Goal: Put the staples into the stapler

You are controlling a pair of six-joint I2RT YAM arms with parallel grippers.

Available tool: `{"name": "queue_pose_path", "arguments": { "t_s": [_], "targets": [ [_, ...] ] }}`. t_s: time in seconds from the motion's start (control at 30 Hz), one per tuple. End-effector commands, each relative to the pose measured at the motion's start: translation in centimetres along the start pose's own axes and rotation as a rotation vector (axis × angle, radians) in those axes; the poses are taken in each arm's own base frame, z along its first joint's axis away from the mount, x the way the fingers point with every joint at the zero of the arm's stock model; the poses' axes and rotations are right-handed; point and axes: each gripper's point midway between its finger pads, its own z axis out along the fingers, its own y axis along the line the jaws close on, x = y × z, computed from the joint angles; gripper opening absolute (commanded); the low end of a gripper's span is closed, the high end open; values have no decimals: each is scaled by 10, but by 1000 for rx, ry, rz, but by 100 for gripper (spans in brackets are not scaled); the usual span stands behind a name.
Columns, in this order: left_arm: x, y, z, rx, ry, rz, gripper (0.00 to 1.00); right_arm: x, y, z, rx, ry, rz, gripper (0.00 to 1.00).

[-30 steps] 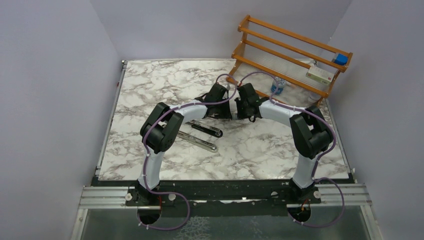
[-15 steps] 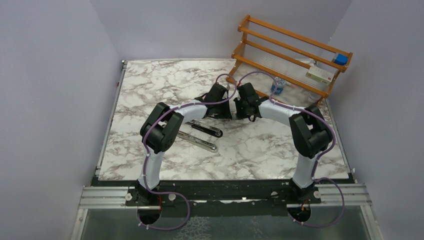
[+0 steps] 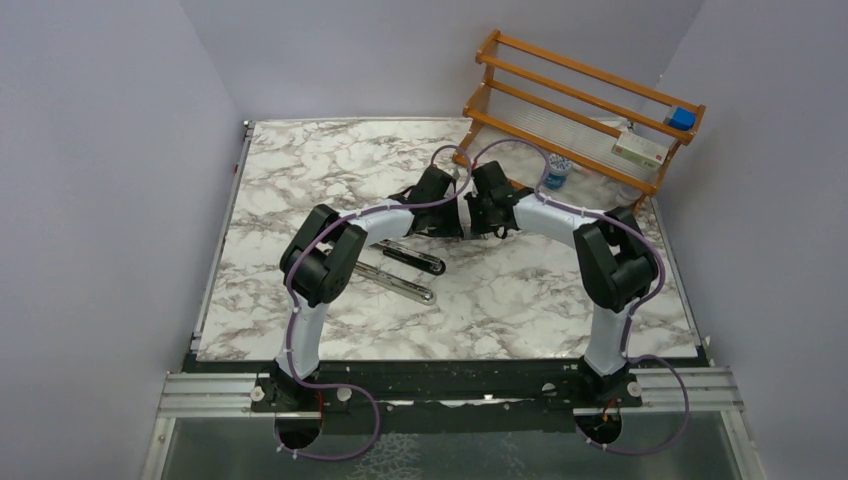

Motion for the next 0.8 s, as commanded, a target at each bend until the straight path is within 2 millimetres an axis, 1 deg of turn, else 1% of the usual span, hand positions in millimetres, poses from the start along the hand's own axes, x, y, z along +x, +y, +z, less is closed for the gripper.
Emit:
{"name": "queue_pose_path", "arguments": {
  "t_s": [0.0,0.13,0.27,0.33,0.43,0.6,0.67,0.77],
  "targets": [
    [5,3,0,-17,19,12,9,32,-11,11,68,106,-33,19],
    [5,3,0,-15,20,11,8,34,-11,12,73,117,-36,18],
    [6,3,1,-16,22,10,8,37,-20,10,147,127,-49,18],
    [6,3,1,-16,22,9,8,36,-21,8,155,116,-43,18],
    [6,3,1,-14,21,11,8,30,-11,3,97,70,-20,18],
    [5,4,1,-16,21,9,8,18,5,-3,12,5,40,21],
    [5,4,0,-17,20,10,7,12,6,-7,8,-20,54,21],
    [5,4,0,-17,20,9,7,3,3,-14,18,-69,71,22]
  ]
}}
